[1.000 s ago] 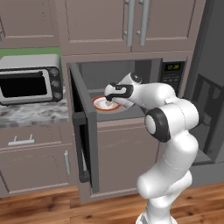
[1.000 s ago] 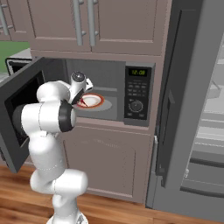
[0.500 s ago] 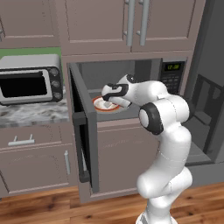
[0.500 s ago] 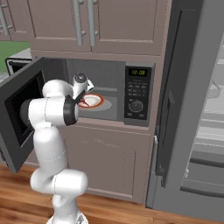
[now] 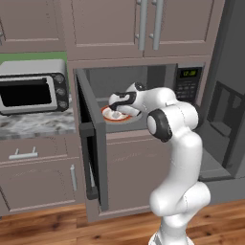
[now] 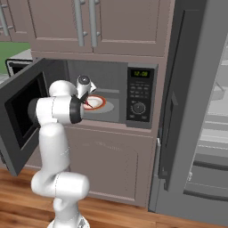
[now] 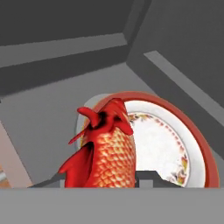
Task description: Transport the fish from the fridge to the microwave and turn on the microwave.
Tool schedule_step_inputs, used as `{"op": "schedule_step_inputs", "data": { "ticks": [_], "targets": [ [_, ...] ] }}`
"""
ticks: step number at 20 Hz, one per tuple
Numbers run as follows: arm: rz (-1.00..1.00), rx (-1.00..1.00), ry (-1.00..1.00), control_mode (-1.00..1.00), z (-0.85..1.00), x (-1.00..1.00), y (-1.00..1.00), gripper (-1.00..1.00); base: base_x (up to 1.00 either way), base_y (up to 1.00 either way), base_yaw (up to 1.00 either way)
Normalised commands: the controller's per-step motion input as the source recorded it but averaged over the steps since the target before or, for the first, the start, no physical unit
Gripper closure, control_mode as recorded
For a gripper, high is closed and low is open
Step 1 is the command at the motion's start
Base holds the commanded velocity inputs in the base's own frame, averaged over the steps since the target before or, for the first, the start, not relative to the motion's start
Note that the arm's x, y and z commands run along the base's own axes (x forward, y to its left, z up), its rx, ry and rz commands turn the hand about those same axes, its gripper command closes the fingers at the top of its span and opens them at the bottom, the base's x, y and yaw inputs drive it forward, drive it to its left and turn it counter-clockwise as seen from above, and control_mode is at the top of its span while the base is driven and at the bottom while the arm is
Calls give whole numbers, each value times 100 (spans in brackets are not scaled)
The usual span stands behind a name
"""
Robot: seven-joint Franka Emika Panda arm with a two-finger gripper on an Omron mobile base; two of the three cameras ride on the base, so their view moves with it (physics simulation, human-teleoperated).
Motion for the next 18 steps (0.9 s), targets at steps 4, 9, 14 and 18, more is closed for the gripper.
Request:
{"op": "schedule_step_inputs", "data": {
  "ticks": [4,9,14,18],
  "targets": [
    [6,-2,0,-100,-18,38,3,100,0,0,0],
    [5,-1,2,-100,-17,37,0,100,0,0,0],
    [3,0,6,-100,-17,37,0,100,0,0,0],
    [1,-1,9,-100,-15,31,1,100,0,0,0]
  ]
}}
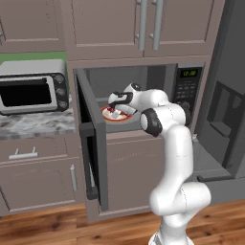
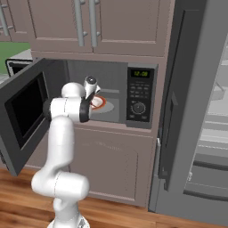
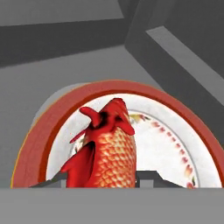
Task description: Transport the fish from the fridge to the microwave and turn on the microwave.
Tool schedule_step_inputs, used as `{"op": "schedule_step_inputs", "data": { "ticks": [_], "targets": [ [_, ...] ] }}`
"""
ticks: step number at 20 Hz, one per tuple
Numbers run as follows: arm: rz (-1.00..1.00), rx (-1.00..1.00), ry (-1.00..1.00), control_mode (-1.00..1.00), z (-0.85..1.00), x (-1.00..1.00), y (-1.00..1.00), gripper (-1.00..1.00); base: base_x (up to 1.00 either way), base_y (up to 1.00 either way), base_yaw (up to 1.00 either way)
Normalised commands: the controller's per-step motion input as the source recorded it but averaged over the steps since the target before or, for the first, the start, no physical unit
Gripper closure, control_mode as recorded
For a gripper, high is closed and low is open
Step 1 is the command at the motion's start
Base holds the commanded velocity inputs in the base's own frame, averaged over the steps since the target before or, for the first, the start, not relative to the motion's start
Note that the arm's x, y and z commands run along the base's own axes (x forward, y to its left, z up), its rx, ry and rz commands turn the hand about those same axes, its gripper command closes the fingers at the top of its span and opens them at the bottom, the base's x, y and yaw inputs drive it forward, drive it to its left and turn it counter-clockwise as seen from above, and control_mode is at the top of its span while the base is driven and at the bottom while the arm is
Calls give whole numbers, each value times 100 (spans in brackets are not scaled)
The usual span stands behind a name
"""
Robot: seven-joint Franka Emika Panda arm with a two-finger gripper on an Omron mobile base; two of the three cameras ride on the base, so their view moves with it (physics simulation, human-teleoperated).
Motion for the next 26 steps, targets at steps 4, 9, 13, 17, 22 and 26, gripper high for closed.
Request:
{"op": "schedule_step_inputs", "data": {
  "ticks": [4,9,13,17,22,26],
  "targets": [
    [1,-1,8,-100,-12,31,2,100,0,0,0],
    [1,-1,5,-100,-11,27,2,100,0,0,0],
    [0,-3,4,-100,-15,16,3,100,0,0,0],
    [1,-3,2,-100,-13,8,2,100,0,0,0],
    [2,-3,0,-100,-11,1,4,-100,0,0,0],
    [2,-4,0,-100,-10,0,3,-100,0,0,0]
  ]
}}
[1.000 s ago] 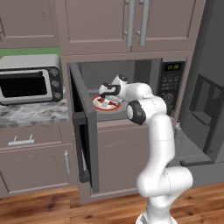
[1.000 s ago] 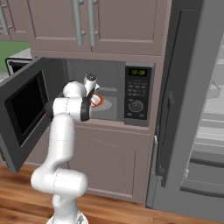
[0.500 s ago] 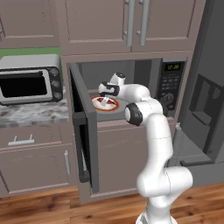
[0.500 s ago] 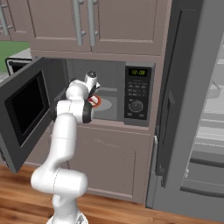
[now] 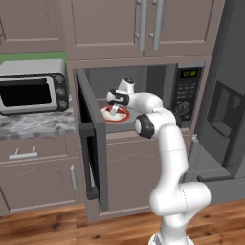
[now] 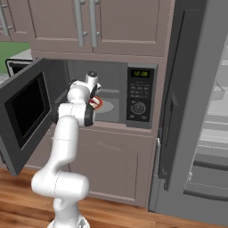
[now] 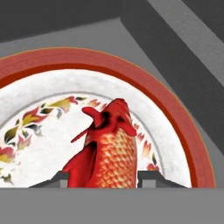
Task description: Transport the fish from the fridge to the microwave and turn on the microwave.
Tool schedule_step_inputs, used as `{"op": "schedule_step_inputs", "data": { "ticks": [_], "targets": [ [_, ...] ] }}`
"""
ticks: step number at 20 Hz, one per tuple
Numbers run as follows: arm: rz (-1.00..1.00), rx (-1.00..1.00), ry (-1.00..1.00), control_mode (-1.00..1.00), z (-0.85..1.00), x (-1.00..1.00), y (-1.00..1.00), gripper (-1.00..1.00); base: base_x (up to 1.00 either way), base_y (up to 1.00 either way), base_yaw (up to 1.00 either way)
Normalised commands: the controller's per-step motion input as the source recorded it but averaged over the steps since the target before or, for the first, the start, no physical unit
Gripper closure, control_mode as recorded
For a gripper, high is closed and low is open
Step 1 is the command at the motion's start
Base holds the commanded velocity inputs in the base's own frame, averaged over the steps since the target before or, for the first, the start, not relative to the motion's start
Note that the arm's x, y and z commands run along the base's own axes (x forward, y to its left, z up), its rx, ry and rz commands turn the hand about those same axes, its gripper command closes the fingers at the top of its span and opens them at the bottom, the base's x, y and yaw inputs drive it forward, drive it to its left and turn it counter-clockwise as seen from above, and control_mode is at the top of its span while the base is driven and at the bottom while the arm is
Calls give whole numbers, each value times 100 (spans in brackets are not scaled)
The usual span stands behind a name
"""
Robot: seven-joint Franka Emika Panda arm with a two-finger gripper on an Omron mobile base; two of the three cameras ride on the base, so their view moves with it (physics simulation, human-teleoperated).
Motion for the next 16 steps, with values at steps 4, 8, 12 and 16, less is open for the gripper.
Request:
{"op": "schedule_step_inputs", "data": {
  "ticks": [4,8,12,16],
  "targets": [
    [1,-2,0,-100,-4,-2,0,-100,0,0,0],
    [1,-1,0,-100,-1,-2,0,-100,0,0,0],
    [0,0,0,-100,0,-4,0,-100,0,0,0],
    [0,0,-1,-100,0,-9,0,-100,0,0,0]
  ]
}}
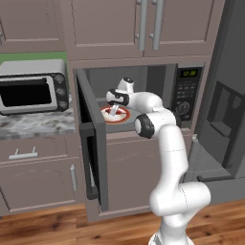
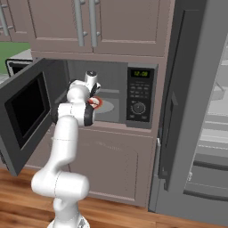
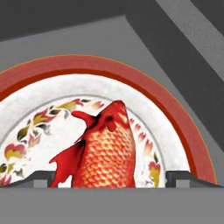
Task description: Transport the fish from the fridge to the microwave and turn on the microwave.
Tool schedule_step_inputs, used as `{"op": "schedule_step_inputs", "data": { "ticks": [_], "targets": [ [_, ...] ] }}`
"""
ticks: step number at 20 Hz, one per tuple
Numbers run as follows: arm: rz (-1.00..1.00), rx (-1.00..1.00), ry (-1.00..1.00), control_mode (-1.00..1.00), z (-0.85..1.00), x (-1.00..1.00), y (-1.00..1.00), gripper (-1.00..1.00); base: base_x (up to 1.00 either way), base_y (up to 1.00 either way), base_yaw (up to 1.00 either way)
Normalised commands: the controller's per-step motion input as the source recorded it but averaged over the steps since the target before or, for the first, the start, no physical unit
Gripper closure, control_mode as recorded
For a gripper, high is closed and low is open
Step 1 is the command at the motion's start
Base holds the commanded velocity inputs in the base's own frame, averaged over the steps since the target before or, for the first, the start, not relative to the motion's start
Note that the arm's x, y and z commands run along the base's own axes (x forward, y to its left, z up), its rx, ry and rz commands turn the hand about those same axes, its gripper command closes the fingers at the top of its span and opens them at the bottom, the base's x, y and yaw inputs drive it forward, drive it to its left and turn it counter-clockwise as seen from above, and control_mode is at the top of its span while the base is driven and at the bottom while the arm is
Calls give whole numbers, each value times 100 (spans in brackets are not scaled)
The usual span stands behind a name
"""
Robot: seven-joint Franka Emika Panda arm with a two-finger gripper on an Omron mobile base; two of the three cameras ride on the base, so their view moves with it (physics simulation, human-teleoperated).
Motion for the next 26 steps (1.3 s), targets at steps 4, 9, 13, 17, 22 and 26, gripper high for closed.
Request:
{"op": "schedule_step_inputs", "data": {
  "ticks": [4,9,13,17,22,26],
  "targets": [
    [0,0,-2,-100,0,-17,-1,-100,0,0,0],
    [0,0,-6,-100,3,-18,0,-100,0,0,0],
    [0,0,-9,-100,6,-15,0,-100,0,0,0],
    [1,0,-6,-100,2,-25,0,-100,0,0,0],
    [1,0,-4,-100,7,-23,0,-100,0,0,0],
    [4,2,0,-100,17,-21,0,-100,0,0,0]
  ]
}}
